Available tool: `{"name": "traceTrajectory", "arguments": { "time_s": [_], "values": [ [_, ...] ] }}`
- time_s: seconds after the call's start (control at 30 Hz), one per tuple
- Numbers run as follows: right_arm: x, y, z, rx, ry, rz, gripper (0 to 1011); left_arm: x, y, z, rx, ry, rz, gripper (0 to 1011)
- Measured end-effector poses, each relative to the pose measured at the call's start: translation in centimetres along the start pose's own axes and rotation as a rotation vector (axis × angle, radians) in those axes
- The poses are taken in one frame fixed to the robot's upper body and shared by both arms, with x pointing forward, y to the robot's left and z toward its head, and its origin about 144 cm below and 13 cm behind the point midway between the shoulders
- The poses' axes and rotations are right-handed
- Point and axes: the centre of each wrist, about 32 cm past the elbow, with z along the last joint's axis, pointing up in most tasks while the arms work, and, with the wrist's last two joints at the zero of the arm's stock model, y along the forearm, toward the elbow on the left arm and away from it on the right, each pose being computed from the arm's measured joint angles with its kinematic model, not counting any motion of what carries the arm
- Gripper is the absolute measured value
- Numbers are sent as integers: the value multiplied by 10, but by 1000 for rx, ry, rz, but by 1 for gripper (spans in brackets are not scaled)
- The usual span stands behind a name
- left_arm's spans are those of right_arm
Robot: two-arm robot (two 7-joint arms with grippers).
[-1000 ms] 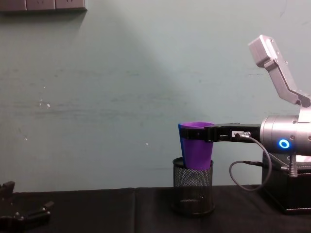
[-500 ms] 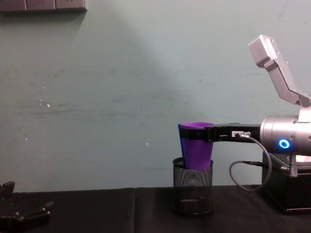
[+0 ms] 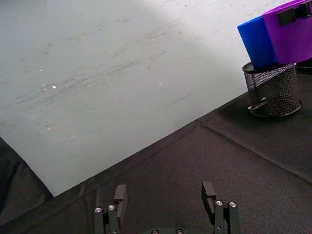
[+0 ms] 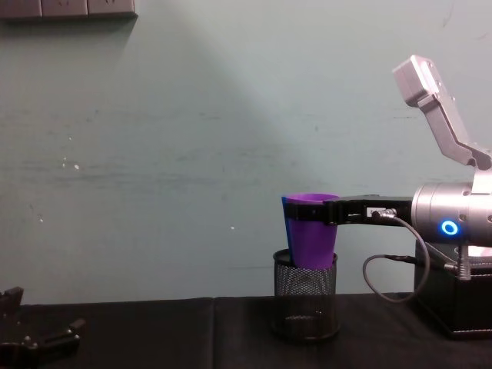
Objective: Pick up one cup with a gripper and tap it against the other cup.
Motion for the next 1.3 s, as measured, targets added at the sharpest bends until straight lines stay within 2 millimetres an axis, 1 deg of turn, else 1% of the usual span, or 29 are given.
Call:
{"name": "traceTrajectory", "arguments": {
  "time_s": [1.1,1.3],
  "values": [
    [0,0,0,0,0,0,731,0,0,0,0,0,0,1000],
    [0,-5,1,8,-12,3,731,0,0,0,0,0,0,1000]
  ]
}}
